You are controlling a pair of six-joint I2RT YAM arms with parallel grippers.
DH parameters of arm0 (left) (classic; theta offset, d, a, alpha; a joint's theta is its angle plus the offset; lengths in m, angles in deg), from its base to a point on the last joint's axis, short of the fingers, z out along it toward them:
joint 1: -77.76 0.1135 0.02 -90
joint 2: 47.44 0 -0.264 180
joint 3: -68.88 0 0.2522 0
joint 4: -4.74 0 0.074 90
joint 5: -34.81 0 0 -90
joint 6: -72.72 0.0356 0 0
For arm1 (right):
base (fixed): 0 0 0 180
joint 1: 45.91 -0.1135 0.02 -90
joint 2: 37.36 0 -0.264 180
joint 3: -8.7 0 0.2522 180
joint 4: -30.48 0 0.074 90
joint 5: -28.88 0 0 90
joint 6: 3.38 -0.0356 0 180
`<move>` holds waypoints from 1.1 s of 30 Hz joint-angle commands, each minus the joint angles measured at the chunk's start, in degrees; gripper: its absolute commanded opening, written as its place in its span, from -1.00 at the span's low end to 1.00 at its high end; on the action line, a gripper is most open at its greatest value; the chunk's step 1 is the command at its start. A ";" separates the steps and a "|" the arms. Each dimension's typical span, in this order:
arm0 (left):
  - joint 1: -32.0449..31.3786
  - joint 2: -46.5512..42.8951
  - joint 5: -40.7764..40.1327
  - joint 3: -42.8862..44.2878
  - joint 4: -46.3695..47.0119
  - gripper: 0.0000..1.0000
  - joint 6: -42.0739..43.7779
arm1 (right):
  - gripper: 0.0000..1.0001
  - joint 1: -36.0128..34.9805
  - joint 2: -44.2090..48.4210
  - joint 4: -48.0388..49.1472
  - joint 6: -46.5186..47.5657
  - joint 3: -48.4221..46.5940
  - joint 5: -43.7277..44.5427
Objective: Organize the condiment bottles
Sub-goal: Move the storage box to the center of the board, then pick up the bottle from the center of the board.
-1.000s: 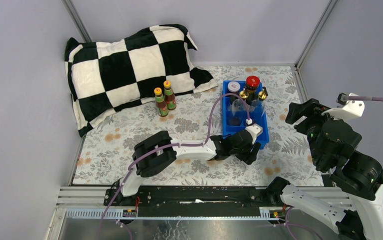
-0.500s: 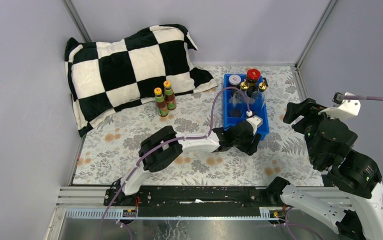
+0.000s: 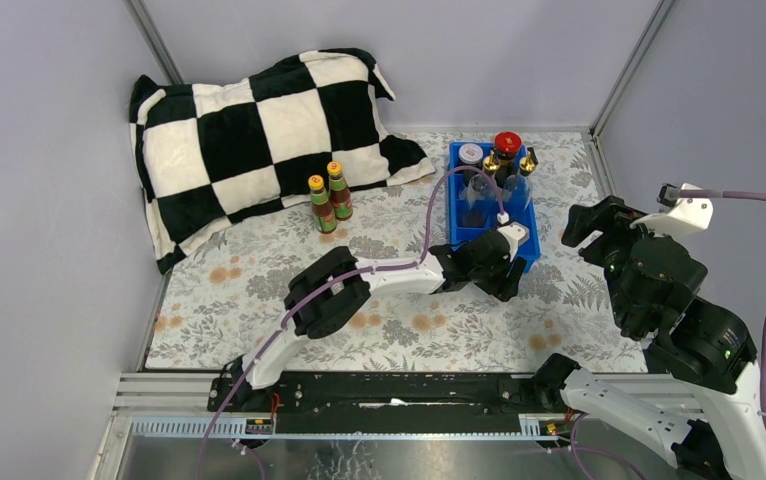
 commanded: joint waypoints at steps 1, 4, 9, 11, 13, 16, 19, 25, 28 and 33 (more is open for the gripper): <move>2.15 0.97 -0.52 2.16 -1.43 0.35 2.01 | 0.46 0.22 -0.44 2.35 1.19 0.39 -0.52; 1.83 -2.40 -0.04 0.14 -1.96 0.39 1.31 | 0.46 0.24 -0.35 2.25 1.05 0.22 -0.94; -0.40 -11.80 -1.87 -5.09 -4.53 0.50 0.96 | 0.47 0.24 -0.25 1.91 0.56 0.58 -1.75; -1.59 -15.74 -2.84 -6.31 -6.67 0.54 0.89 | 0.48 0.24 -0.45 2.07 0.52 1.01 -2.19; -2.92 -19.91 -4.34 -7.79 -8.60 0.59 0.62 | 0.51 0.18 -0.96 2.47 0.90 1.49 -3.32; -3.20 -26.40 -8.09 -10.32 -10.75 0.73 -0.14 | 0.59 0.24 -3.05 3.73 2.82 2.01 -6.82; -2.18 -32.72 -14.53 -11.23 -14.93 0.97 -0.51 | 0.66 0.24 -7.43 6.72 6.69 2.12 -14.00; 8.32 -45.35 -20.95 -17.21 -19.95 0.98 -2.59 | 0.75 0.24 -18.22 14.39 13.26 0.06 -26.04; 15.86 -50.84 -21.96 -20.60 -21.20 0.98 -3.32 | 0.77 0.24 -24.32 18.88 15.15 -1.16 -29.64; 22.56 -56.27 -26.99 -23.60 -24.90 0.98 -5.00 | 0.78 0.24 -35.49 25.83 17.40 -4.11 -35.34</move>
